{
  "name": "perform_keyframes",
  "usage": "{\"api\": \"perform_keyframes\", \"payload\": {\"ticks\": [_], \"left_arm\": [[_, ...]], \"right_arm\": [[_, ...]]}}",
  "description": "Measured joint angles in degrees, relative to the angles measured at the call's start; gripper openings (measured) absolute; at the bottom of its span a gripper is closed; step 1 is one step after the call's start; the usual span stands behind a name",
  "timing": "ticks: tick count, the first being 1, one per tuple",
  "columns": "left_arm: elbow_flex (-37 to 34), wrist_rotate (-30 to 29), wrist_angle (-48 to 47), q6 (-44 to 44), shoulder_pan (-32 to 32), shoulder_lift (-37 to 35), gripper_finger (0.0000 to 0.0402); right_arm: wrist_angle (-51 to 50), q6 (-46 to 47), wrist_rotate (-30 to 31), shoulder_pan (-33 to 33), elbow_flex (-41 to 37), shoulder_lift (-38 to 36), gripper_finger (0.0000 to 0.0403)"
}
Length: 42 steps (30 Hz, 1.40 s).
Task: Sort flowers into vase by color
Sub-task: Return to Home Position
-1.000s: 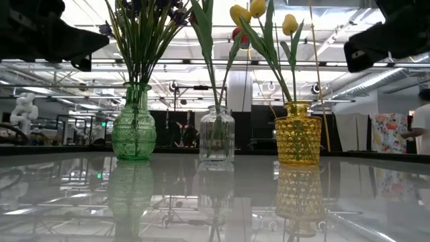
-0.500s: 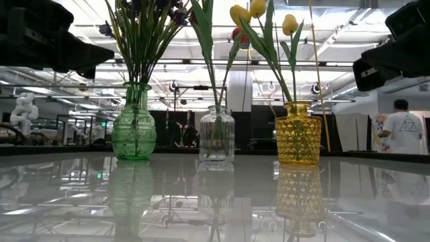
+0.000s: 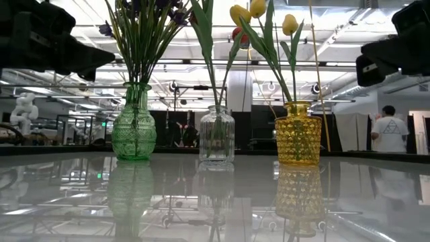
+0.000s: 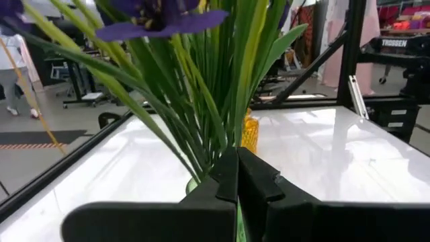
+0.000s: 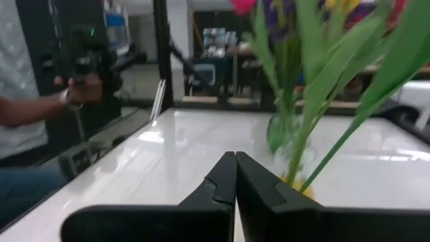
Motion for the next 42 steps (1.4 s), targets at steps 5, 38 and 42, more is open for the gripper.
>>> {"api": "perform_keyframes", "payload": {"ticks": [5, 38, 42], "left_arm": [[0.00, 0.09, -2.52, -0.74, 0.10, -1.62, 0.0001], [-0.04, 7.87, -8.68, -3.75, 7.93, -4.45, 0.0001], [-0.04, 5.91, -8.84, -3.48, 6.39, -5.65, 0.0000]], "right_arm": [[-2.21, -1.09, -1.60, -3.41, 0.23, -3.20, 0.0000], [-3.03, -2.20, -3.23, -14.80, 0.35, -3.04, 0.0000], [-3.03, -2.20, -3.21, -14.77, 0.35, -3.04, 0.0000]]}}
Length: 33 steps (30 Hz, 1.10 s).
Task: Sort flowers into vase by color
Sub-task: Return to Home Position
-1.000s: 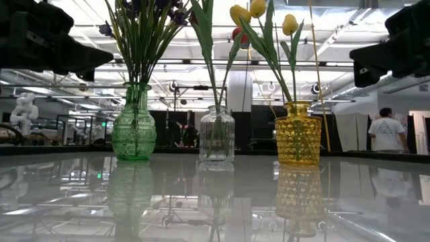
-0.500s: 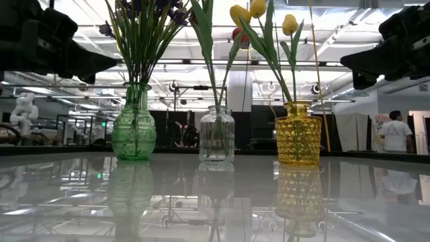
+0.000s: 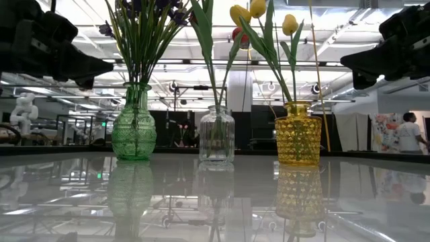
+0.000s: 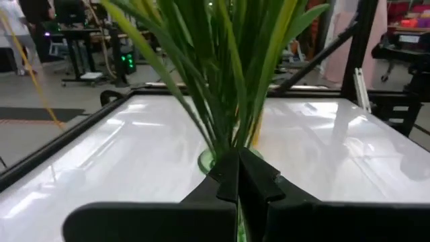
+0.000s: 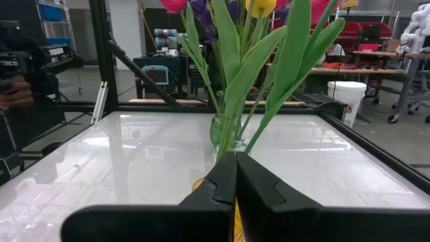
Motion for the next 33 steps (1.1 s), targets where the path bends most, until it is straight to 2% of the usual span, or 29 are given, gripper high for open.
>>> {"api": "perform_keyframes", "payload": {"ticks": [10, 25, 33], "left_arm": [[0.00, -3.67, -1.02, 1.40, -2.81, -3.18, 0.0000], [-0.02, -7.52, -1.00, 2.03, -7.76, -3.24, 0.0000], [0.00, -9.14, -0.89, 2.80, -7.54, -3.24, 0.0000]], "right_arm": [[-0.02, -0.02, 0.02, 0.02, 0.00, 0.00, 0.0000], [0.64, -1.11, 0.24, 0.01, -0.02, -0.02, 0.0000], [1.67, -1.43, 3.39, -0.01, -0.16, -0.04, 0.0000]]}}
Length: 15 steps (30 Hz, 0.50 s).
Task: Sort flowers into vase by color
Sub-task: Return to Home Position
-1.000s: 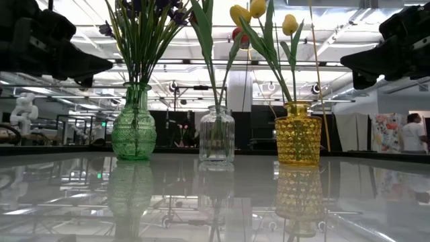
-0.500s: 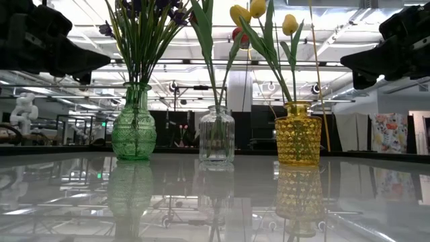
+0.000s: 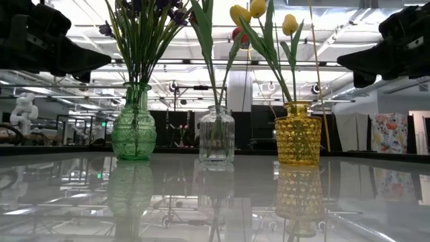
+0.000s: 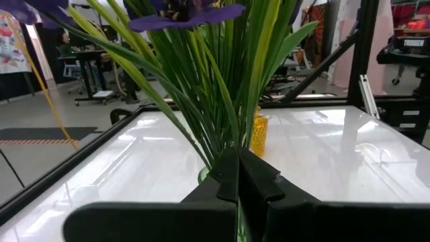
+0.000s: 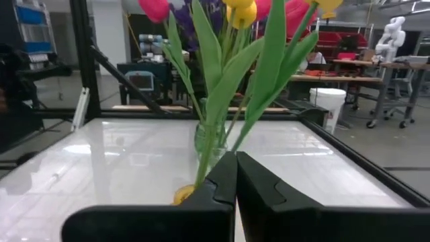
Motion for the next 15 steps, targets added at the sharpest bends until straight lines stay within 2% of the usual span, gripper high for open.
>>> {"api": "perform_keyframes", "payload": {"ticks": [15], "left_arm": [[0.00, -0.02, -0.13, 0.02, 0.00, 0.07, 0.0003]], "right_arm": [[-0.33, 2.38, -0.72, 0.03, -0.14, -0.02, 0.0000]]}}
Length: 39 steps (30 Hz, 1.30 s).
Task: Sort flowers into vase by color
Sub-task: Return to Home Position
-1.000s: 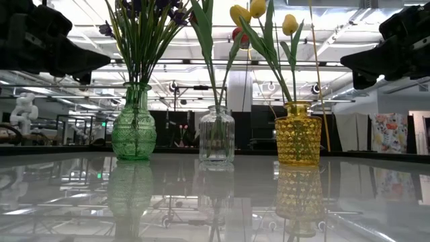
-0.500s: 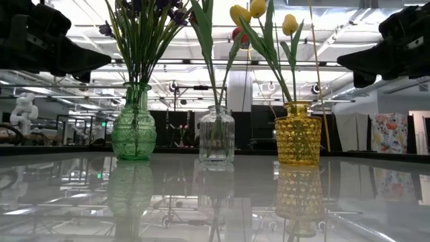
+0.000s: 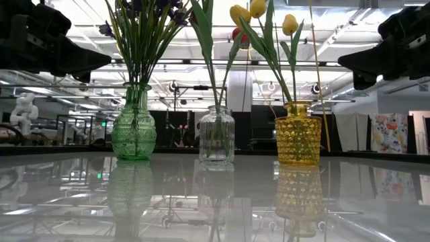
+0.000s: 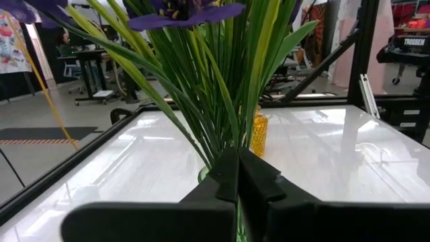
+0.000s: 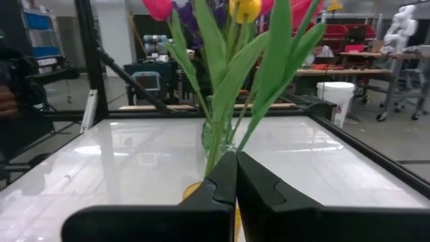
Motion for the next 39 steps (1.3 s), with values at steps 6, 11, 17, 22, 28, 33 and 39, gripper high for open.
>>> {"api": "perform_keyframes", "payload": {"ticks": [6, 11, 17, 22, 28, 33, 39], "left_arm": [[0.00, -0.02, -0.02, 0.00, 0.00, 0.02, 0.0014], [0.00, -0.04, -0.02, 0.00, 0.00, 0.02, 0.0015], [0.00, -0.28, 0.45, 0.00, 0.00, 0.02, 0.0016], [0.00, -0.39, 0.66, 0.00, 0.00, 0.00, 0.0017], [0.00, -0.39, 0.79, 0.00, 0.00, 0.02, 0.0017], [0.00, -0.37, 0.85, 0.00, 0.00, 0.02, 0.0017], [0.00, -0.37, 0.92, 0.00, 0.00, 0.00, 0.0017]], "right_arm": [[-0.30, 0.45, -1.33, 0.00, 0.00, 0.41, 0.0000], [-0.32, 0.41, -1.31, 0.00, 0.00, 0.46, 0.0000], [-0.34, 0.48, -1.23, 0.00, 0.00, 0.47, 0.0000], [-0.37, 0.49, -1.16, 0.00, 0.00, 0.46, 0.0000], [-0.39, 0.49, -1.16, 0.00, 0.02, 0.46, 0.0000], [-0.39, 0.49, -1.16, 0.00, 0.02, 0.48, 0.0000], [-0.41, 0.49, -1.15, 0.00, 0.02, 0.47, 0.0000]]}}
